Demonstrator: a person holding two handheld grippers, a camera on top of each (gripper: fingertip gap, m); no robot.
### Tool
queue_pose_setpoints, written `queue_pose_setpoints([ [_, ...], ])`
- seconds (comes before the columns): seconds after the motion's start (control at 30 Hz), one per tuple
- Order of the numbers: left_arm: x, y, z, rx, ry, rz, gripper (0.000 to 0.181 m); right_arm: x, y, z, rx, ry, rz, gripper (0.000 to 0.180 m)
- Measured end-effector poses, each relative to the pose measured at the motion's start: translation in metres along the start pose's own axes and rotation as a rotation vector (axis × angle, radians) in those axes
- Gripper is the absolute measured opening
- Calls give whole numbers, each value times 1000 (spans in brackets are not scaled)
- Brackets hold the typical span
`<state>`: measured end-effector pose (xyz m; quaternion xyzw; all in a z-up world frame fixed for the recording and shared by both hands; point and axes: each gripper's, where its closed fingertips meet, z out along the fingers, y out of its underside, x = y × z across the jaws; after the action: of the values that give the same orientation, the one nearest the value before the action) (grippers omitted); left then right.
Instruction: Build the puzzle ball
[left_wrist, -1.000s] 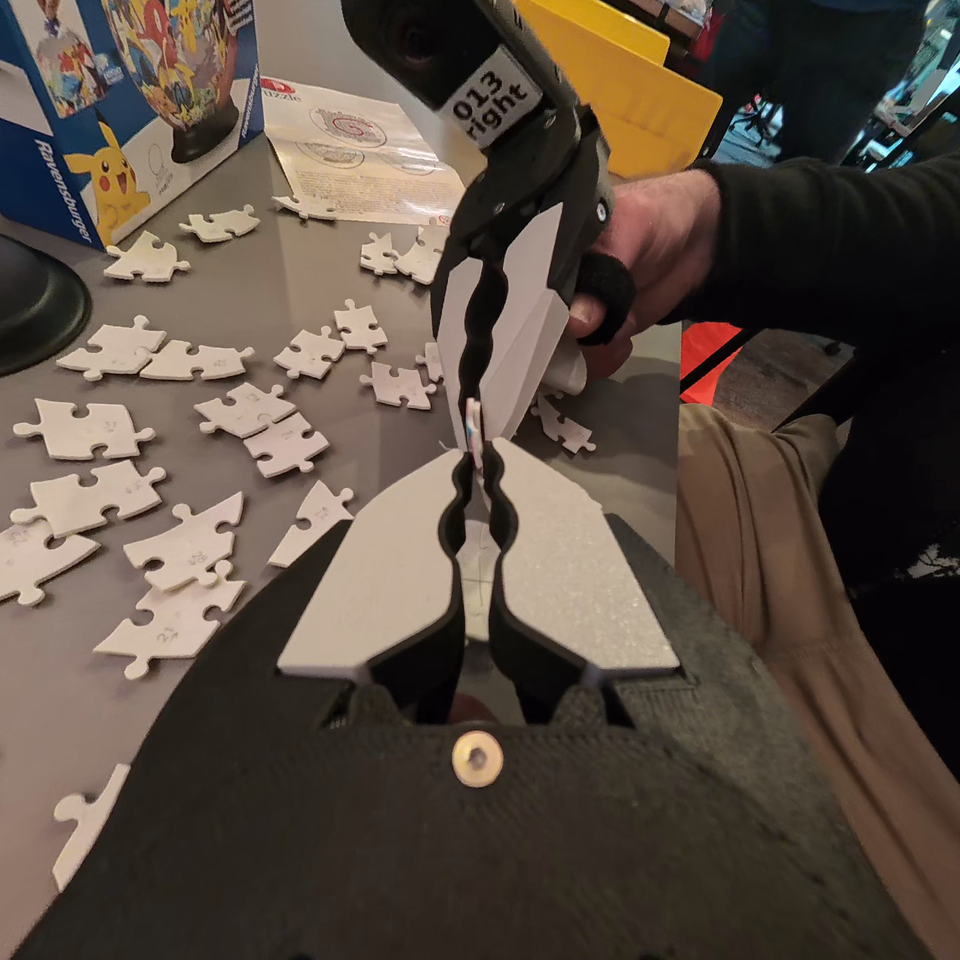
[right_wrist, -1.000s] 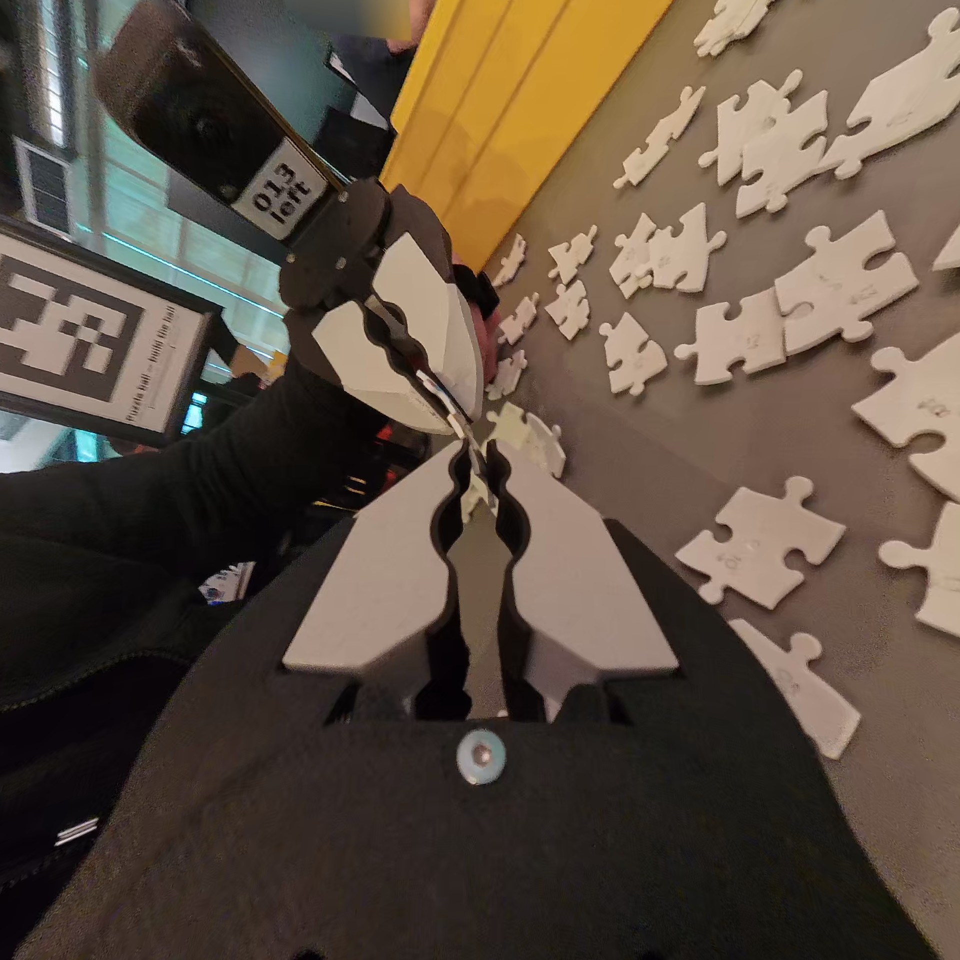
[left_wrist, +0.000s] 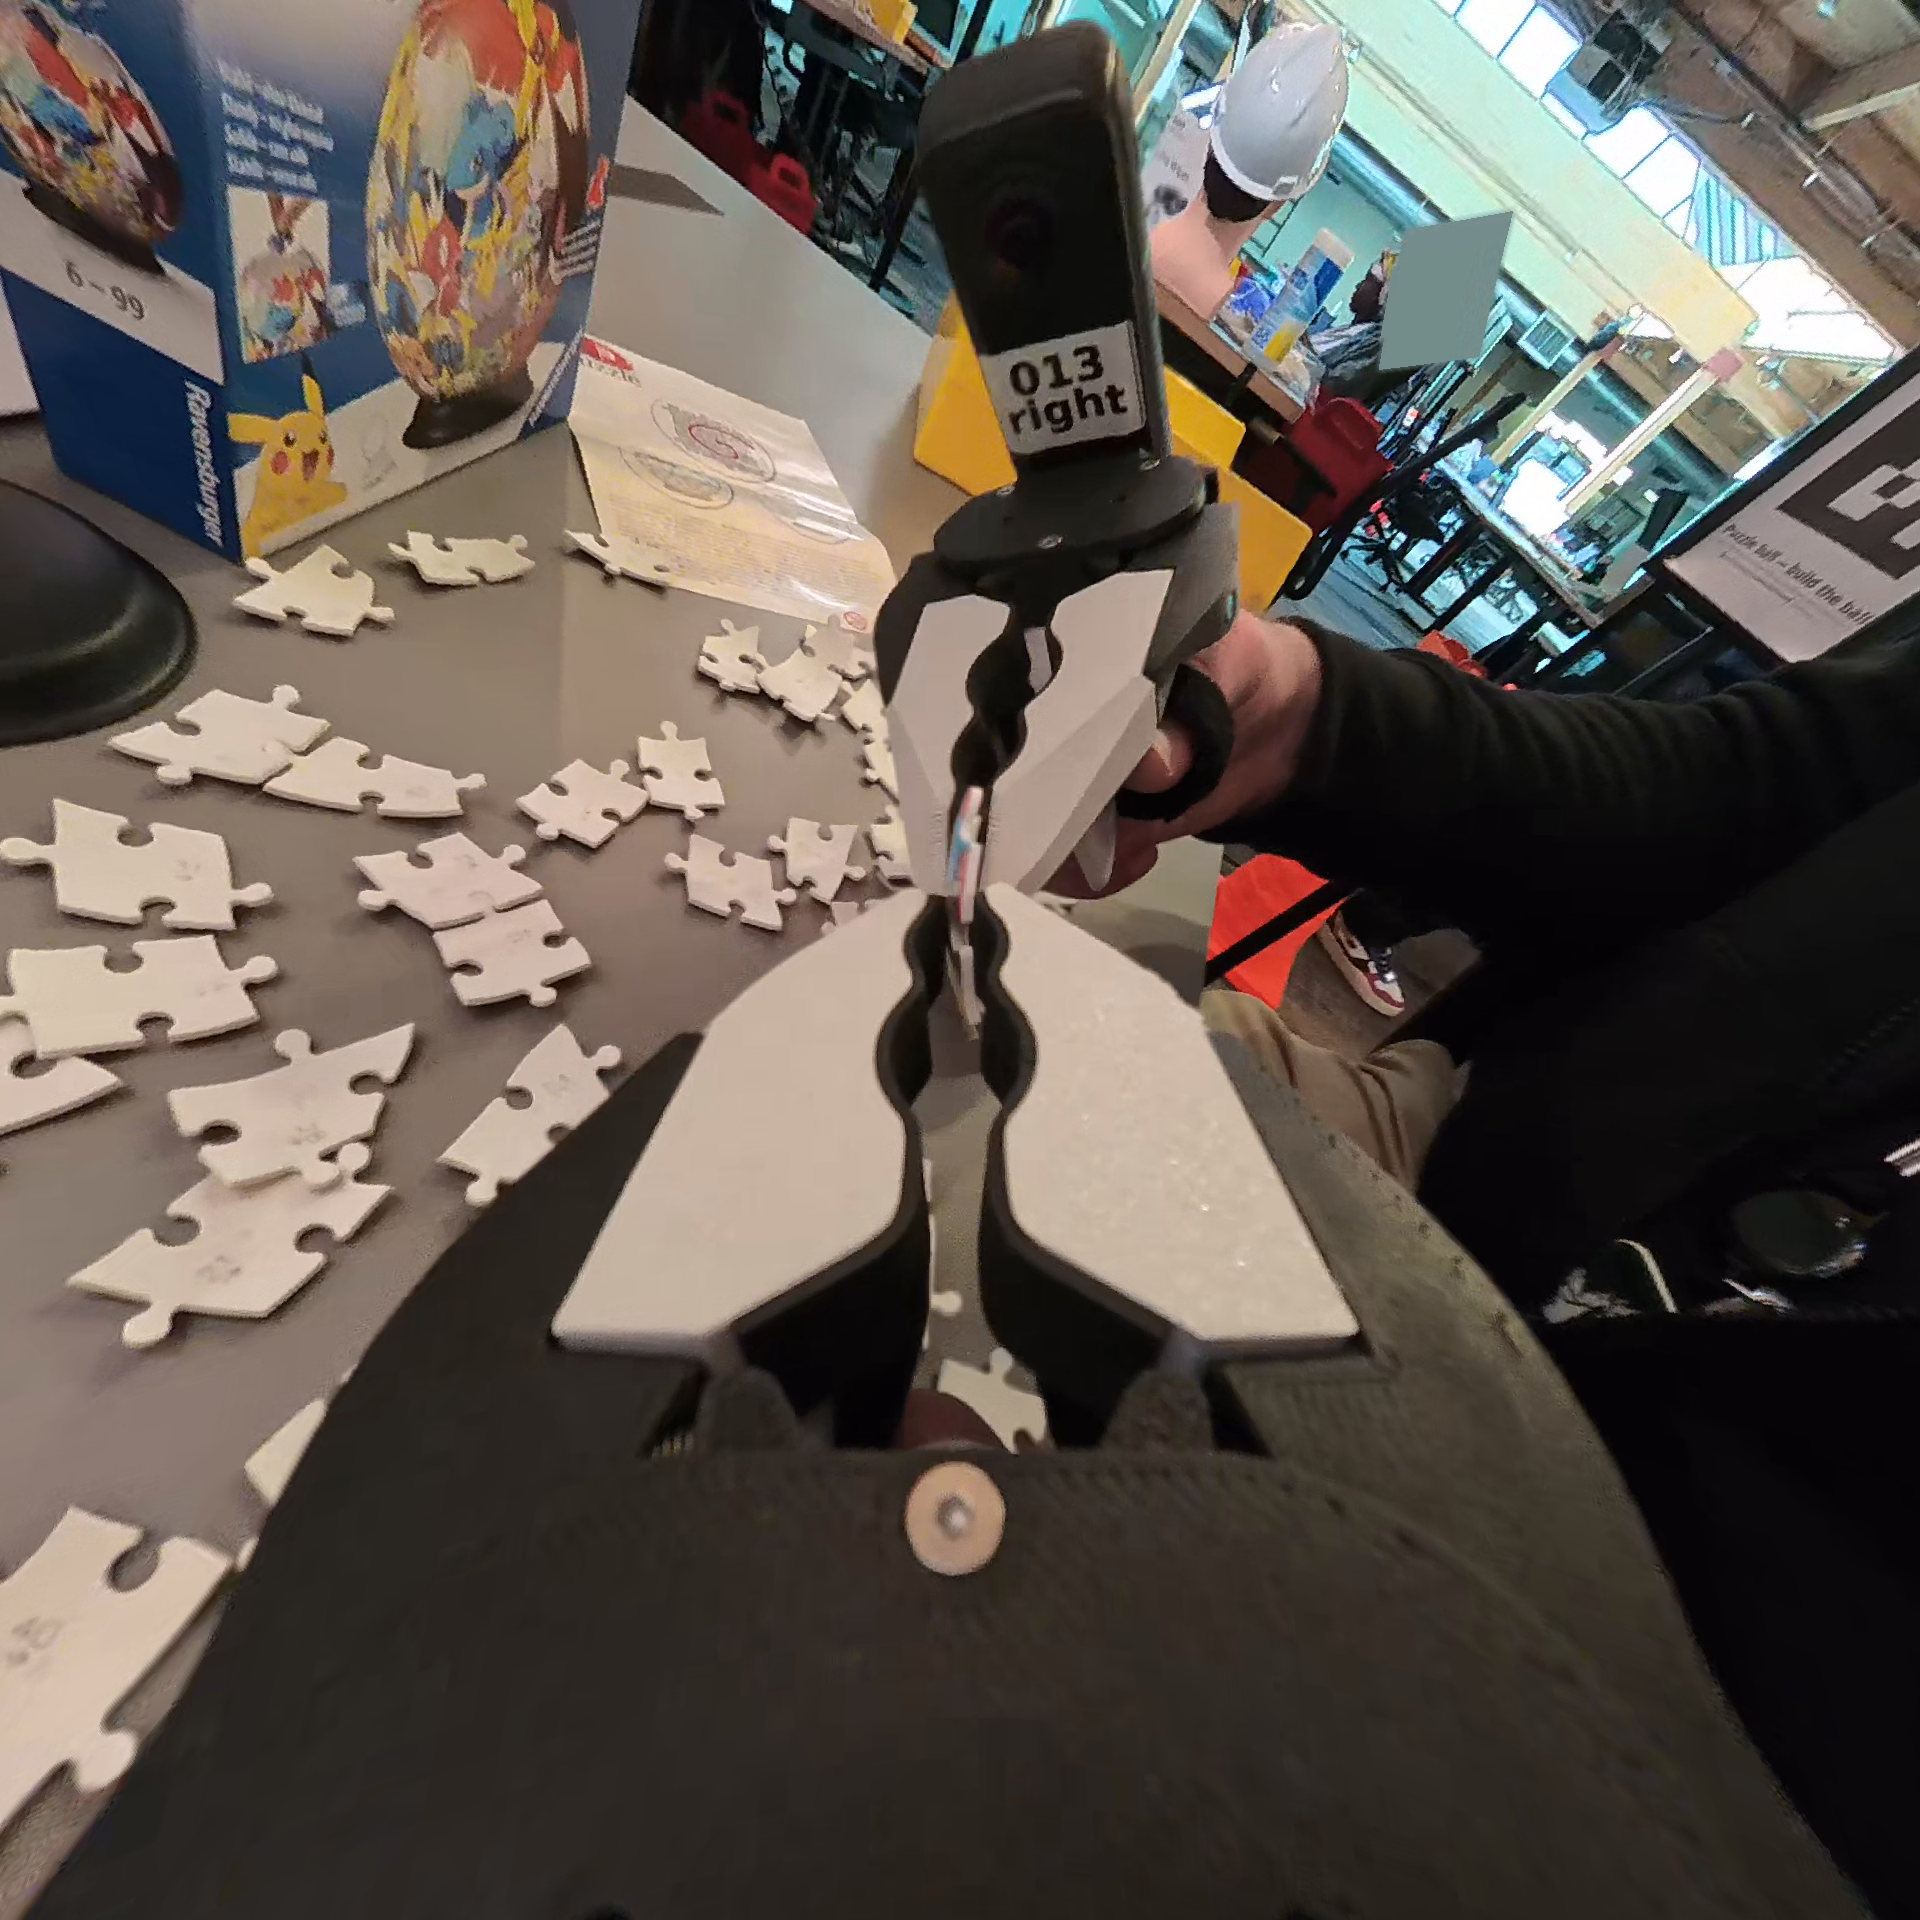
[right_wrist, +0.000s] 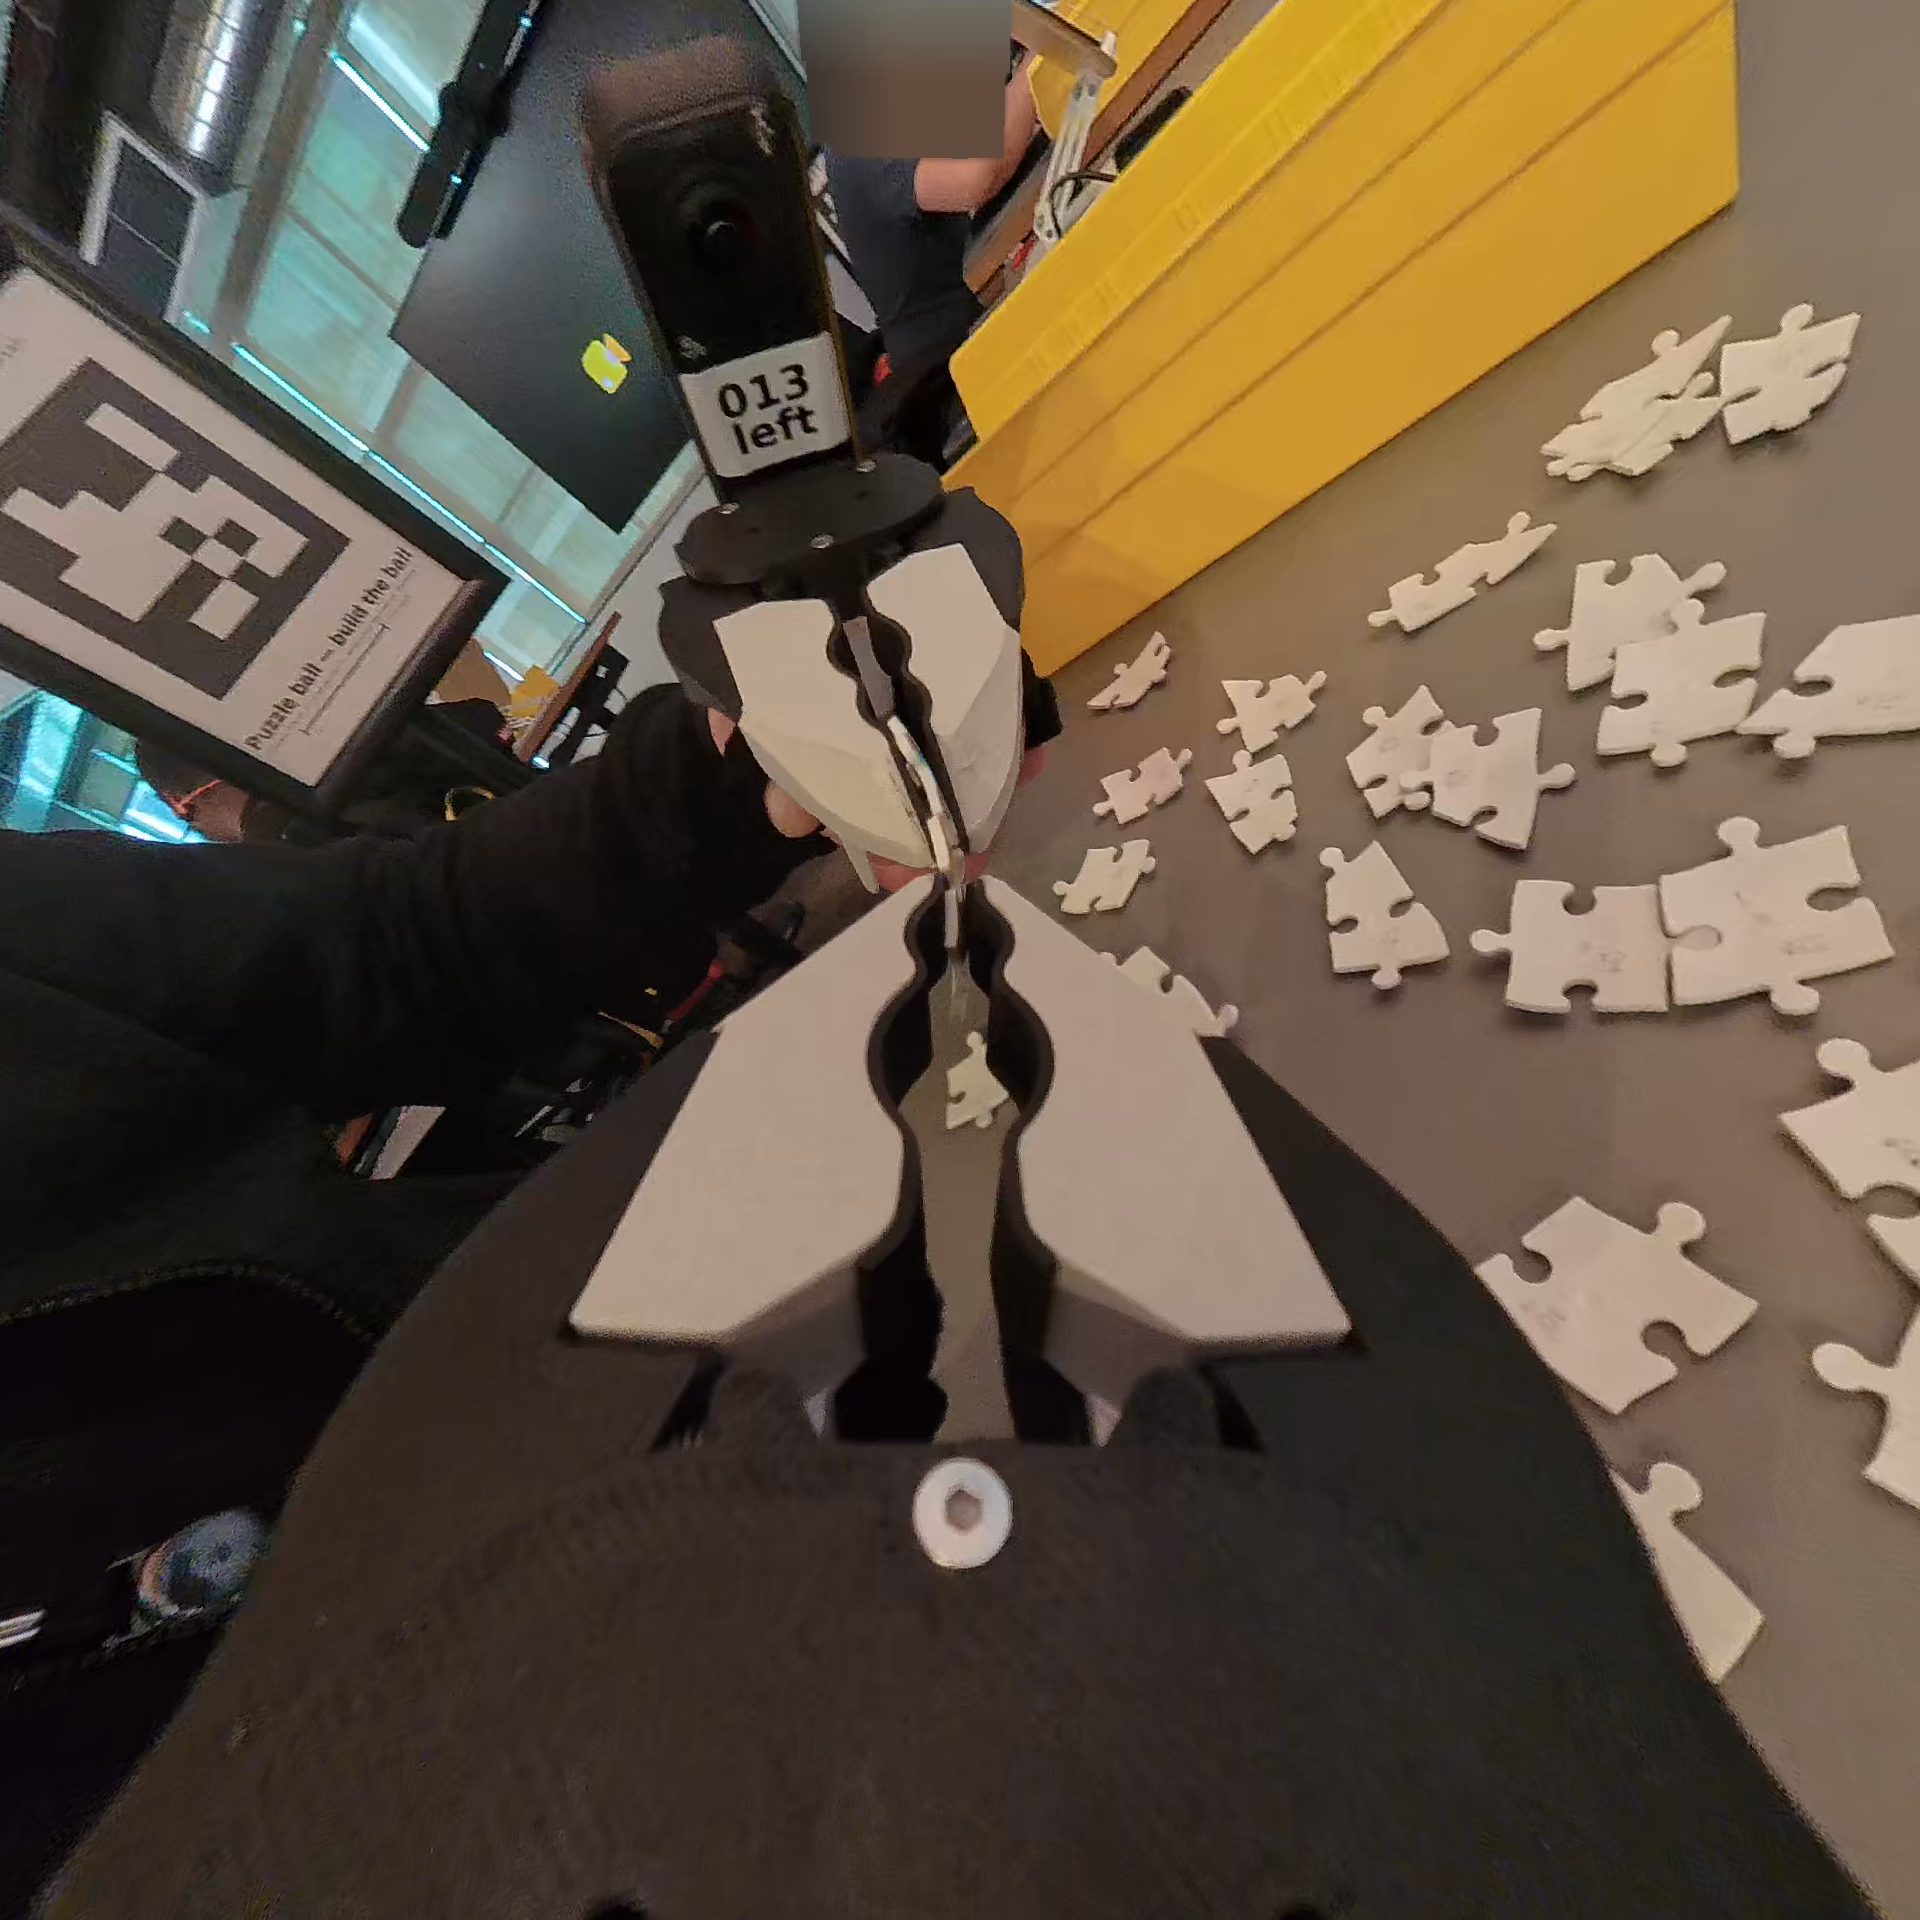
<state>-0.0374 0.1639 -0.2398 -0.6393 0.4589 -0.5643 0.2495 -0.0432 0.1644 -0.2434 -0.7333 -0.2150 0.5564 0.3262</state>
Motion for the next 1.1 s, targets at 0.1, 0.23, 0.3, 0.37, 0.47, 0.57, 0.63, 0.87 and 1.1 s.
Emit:
queue_pose_setpoints([
  [0.1, 5, -5, 0, 30, 29, -18, 4, -5, -2, -2, 10, -44, 35, 0],
  [0.23, 9, -7, 1, 59, 71, -44, 4, -9, -3, -5, 8, -86, 57, 0],
  [0.3, 10, -9, 1, 79, 101, -68, 5, -11, -4, -6, 8, -95, 56, 0],
  [0.37, 13, -9, 1, 84, 141, -102, 5, -13, -3, -8, 4, -107, 62, 0],
  [0.47, 27, -17, -7, 133, 258, -147, 2, 1, -1, -14, -6, -47, 64, 0],
  [0.57, 20, -8, 7, 22, 127, -73, 2, -7, 1, -12, -41, -54, 18, 0],
  [0.63, 20, -13, 7, 48, 146, -119, 2, -7, 3, -12, -62, -32, -2, 0],
  [0.87, 11, -10, 5, 54, 111, -157, 2, -18, -1, -19, -59, -46, -37, 0],
  [1.1, 26, -9, 12, 33, 167, -163, 2, -10, 3, -17, -72, -9, -31, 0],
])
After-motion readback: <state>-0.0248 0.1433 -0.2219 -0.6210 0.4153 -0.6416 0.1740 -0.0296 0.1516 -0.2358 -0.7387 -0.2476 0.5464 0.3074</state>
